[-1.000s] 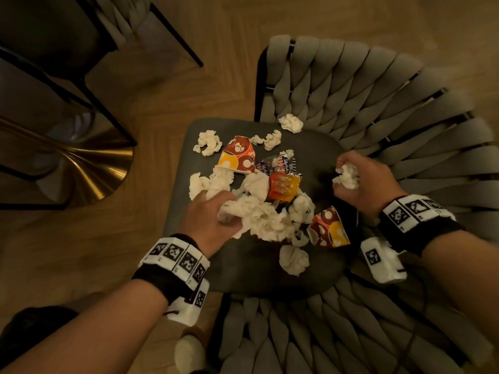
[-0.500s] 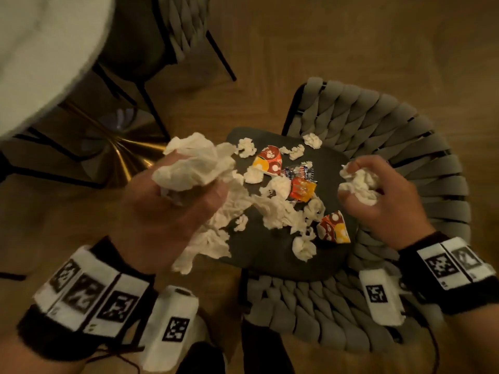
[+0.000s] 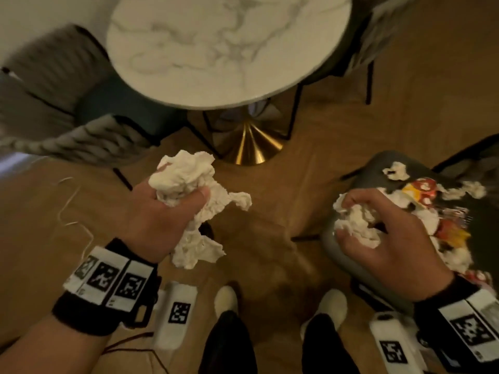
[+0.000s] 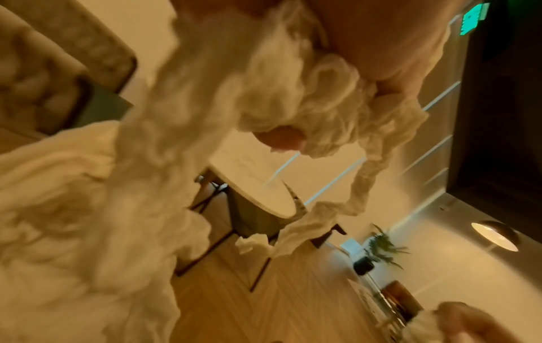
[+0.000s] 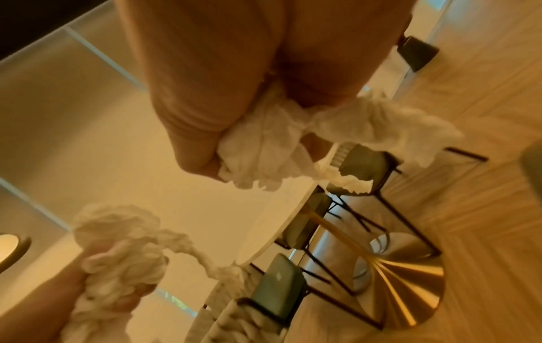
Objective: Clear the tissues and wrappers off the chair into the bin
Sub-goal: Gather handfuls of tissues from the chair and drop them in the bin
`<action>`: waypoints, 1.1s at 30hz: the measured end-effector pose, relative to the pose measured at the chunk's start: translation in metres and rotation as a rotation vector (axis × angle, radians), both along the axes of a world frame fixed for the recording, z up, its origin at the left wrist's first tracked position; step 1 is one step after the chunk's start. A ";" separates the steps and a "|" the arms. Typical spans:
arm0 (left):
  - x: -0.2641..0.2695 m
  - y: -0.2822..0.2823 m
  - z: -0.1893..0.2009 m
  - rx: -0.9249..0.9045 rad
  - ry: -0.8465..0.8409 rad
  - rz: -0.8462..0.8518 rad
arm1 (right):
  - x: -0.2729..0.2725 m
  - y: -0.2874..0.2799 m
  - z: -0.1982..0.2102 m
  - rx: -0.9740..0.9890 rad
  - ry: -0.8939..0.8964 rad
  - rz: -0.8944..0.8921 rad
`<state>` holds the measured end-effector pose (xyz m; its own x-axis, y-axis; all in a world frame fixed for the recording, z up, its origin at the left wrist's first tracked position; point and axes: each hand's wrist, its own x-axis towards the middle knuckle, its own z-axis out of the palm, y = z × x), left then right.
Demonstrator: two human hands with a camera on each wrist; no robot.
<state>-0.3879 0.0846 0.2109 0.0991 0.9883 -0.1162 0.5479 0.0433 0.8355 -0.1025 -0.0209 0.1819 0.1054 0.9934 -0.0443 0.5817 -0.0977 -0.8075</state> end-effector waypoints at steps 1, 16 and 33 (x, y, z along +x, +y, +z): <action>-0.026 0.006 -0.011 -0.022 -0.004 0.031 | -0.025 0.007 -0.001 0.002 0.013 0.019; -0.226 0.097 -0.329 -0.361 0.044 0.291 | -0.252 0.075 -0.158 -0.123 0.070 0.242; -0.254 0.040 -0.535 -0.699 0.356 0.039 | -0.258 0.068 -0.287 -0.258 -0.045 0.309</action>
<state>-0.6422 0.1246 -0.3242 -0.0941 0.6764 -0.7305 0.7651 0.5186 0.3817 -0.3604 0.0467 -0.1054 -0.1890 0.9356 -0.2983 0.6493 -0.1089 -0.7527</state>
